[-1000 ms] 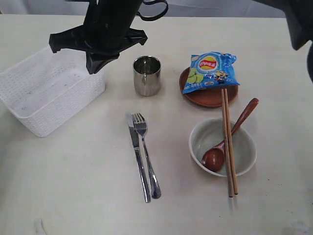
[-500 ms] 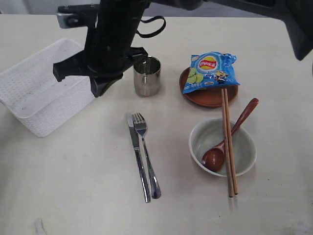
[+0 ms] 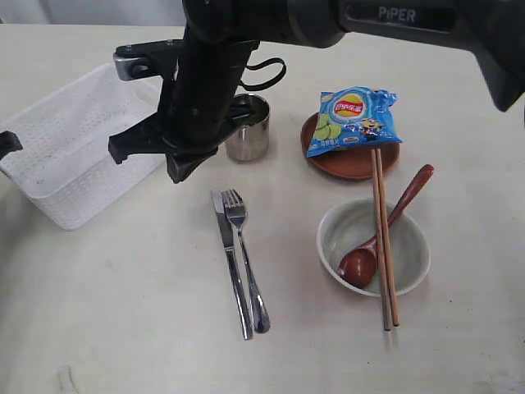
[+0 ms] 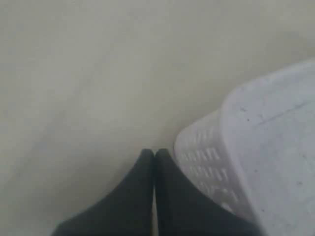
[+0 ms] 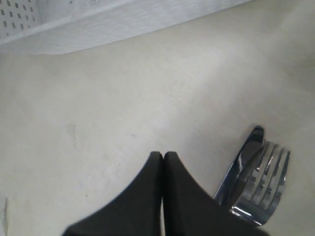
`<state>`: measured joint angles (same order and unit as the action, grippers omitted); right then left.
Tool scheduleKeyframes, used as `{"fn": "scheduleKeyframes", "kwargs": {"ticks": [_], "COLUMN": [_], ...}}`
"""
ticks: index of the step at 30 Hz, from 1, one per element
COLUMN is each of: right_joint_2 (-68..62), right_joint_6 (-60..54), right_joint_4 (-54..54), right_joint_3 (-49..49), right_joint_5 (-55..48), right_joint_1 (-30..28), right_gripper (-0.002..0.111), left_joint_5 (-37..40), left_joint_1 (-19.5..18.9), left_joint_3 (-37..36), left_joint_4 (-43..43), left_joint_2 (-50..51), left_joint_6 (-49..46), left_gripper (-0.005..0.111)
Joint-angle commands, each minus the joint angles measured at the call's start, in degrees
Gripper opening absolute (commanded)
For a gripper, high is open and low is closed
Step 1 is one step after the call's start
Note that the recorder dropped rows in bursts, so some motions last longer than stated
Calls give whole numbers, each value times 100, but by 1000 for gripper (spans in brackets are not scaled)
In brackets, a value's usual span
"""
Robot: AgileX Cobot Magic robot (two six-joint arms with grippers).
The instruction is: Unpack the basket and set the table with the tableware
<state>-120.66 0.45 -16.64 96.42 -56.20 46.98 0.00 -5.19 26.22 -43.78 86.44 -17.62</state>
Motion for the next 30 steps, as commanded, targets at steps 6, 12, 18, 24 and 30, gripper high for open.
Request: {"fn": "scheduleKeyframes", "kwargs": {"ticks": [6,12,18,24,30], "right_joint_2": [56,56,56,56,110], "right_joint_6": [-45,-45,-45,-45,-115], "right_joint_4": [8,-85,-96,-96,-96], "right_joint_3": [-23,-23,-23,-23,-23], "right_joint_5": [88,29,18,-71,-130], "right_joint_1": [-18,-18,-18,-18,-18], "right_gripper": [0,0,0,0,0], "left_joint_5": [610,937,868,832,1177], "left_joint_1": [-5,158,677,934,1368], "left_joint_3": [70,268,295,295,606], "left_joint_4": [76,50,50,-32,-32], "left_joint_2": [8,8,18,18,18], "left_joint_6": [-164,-306,-425,-439,-725], "left_gripper": [0,0,0,0,0]}}
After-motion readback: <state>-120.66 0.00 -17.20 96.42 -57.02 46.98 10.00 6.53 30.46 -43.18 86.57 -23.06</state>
